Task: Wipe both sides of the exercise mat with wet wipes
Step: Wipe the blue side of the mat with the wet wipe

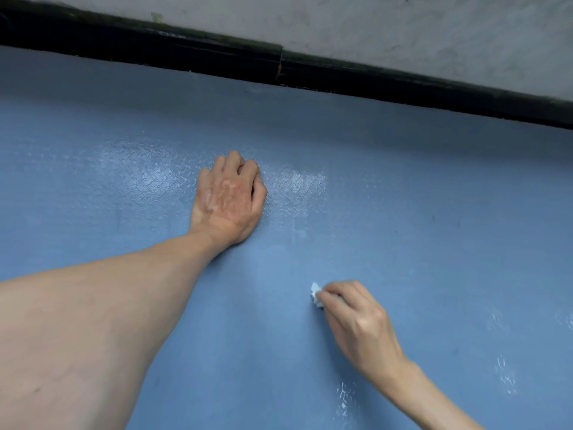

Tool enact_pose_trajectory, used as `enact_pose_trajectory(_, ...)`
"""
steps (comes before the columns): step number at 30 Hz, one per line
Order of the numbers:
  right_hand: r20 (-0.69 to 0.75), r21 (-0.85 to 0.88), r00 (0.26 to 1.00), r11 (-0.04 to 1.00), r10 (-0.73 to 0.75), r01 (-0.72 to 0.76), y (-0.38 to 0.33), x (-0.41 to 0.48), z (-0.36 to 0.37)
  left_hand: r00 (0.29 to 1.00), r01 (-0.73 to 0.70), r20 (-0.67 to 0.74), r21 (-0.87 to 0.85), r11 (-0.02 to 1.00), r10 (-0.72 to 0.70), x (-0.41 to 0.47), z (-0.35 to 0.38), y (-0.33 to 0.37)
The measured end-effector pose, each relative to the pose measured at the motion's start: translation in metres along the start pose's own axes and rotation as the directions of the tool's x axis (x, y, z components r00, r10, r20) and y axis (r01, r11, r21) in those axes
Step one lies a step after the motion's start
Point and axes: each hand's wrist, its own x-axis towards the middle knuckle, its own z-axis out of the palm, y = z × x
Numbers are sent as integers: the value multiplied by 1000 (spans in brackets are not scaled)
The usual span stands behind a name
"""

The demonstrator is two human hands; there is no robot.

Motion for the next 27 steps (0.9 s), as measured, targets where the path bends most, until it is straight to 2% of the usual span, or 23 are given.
enact_pose_trajectory(3,-43,-46,999,999,-16,14,15,44,6,1000,11,3,-13,1000,-11,-1,0,1)
enact_pose_trajectory(8,-157,-83,985,993,73,-87,23,120,12,1000,4,-8,-12,1000,-4,-1,-2,2)
enact_pose_trajectory(10,-145,-83,987,993,74,-87,15,99,12,1000,6,-15,-22,1000,-7,-1,-2,1)
enact_pose_trajectory(15,18,20,998,998,53,-54,-25,-36,6,1000,7,-17,-9,1000,-7,-1,-2,-2)
enact_pose_trajectory(18,44,52,998,997,49,-51,-34,-77,1,1000,-3,-19,-14,1000,3,0,-1,-1)
enact_pose_trajectory(21,-2,28,999,999,47,-47,-20,-44,7,1000,-11,-25,-15,1000,11,0,0,0)
enact_pose_trajectory(27,-189,-56,978,993,93,-105,11,74,18,999,-22,-37,-24,999,21,0,1,1)
